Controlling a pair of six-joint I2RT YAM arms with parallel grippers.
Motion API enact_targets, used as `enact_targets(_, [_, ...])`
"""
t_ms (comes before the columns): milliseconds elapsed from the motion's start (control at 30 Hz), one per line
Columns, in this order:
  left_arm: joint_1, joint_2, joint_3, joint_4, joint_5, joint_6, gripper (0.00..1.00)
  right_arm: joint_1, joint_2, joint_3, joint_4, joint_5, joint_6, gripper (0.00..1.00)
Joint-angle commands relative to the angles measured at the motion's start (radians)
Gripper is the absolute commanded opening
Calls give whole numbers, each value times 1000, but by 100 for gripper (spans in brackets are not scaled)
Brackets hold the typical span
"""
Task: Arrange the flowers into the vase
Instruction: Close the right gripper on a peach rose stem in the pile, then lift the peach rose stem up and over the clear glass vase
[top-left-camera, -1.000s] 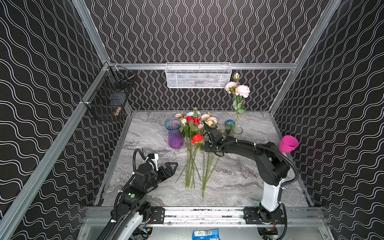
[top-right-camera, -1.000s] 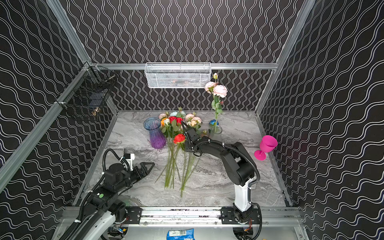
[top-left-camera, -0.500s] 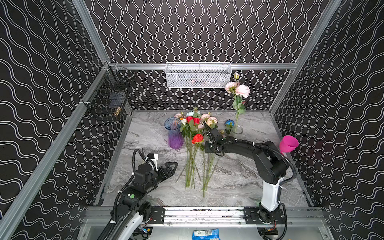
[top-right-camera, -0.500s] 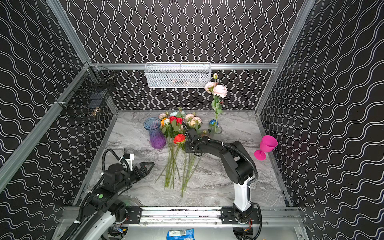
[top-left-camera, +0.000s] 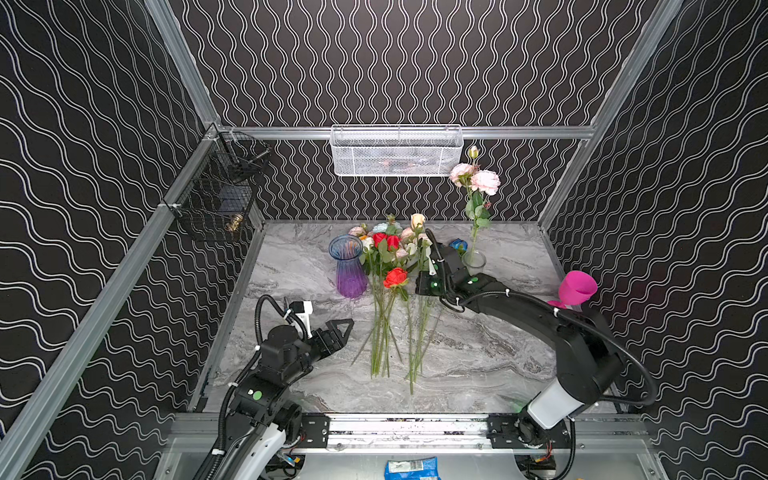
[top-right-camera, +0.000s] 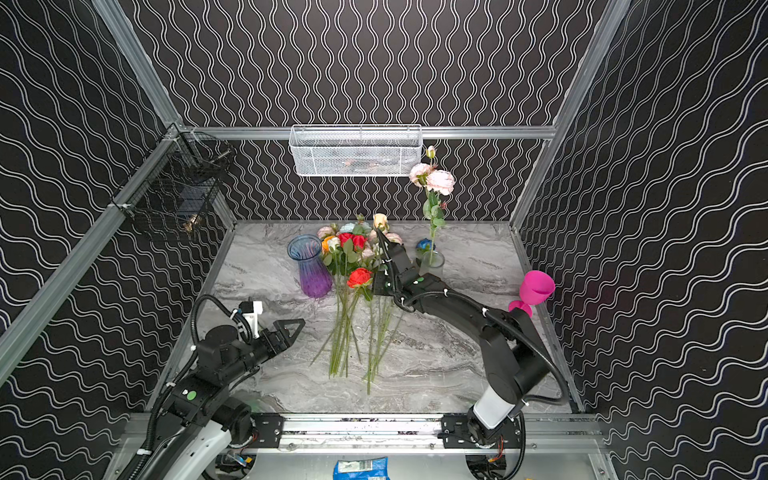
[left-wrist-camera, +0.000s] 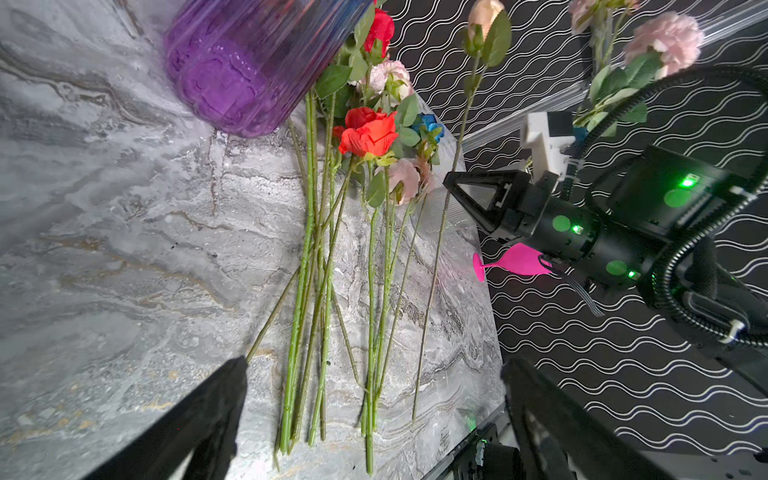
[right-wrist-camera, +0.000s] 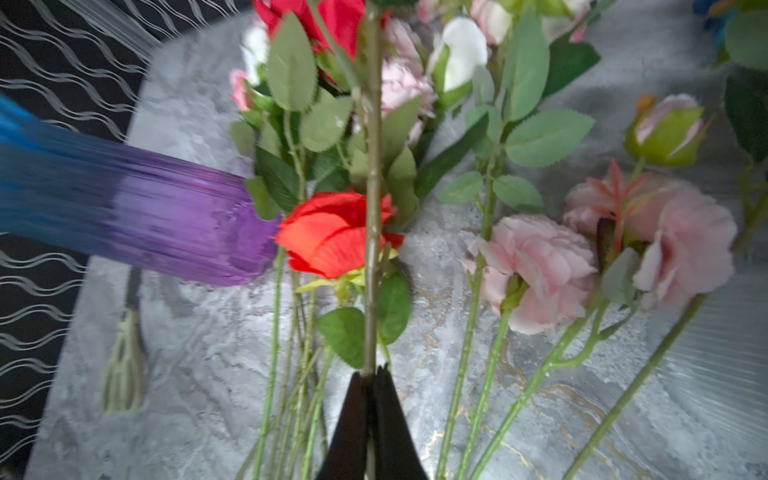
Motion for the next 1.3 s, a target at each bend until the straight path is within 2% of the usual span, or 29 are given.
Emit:
enact_targets(0, [1,-21,13,-29,-17,8,99,11,-56,-11,97,-14,11,2])
enact_targets(300, [-1,-201,-26,-133,-82,-60,99,57,-172,25,114,67,-69,1])
enact_targets(400, [-1,-251,-30,-121,-129,-84,99,62,-213,36,117,95,-100,0])
enact_targets(533, [0,-252,-31,-57,-164,-103,99,65,-274,45,123,126,-149,0])
enact_targets(733, [-1,-148,-43,162,-78,-116,98,66,-358,91,140,179,-228,0])
enact_targets(1033, [-1,85,-142,669,176,-255,99,66,-437,156,175,416,-378,0])
enact_targets(1167, [-2,162,-139,824,221,-260,99,65,-447,212,224,531,-505,0])
enact_targets(1267, [-3,202,-143,903,238,-269,99,53,-425,226,327,629,-618,0])
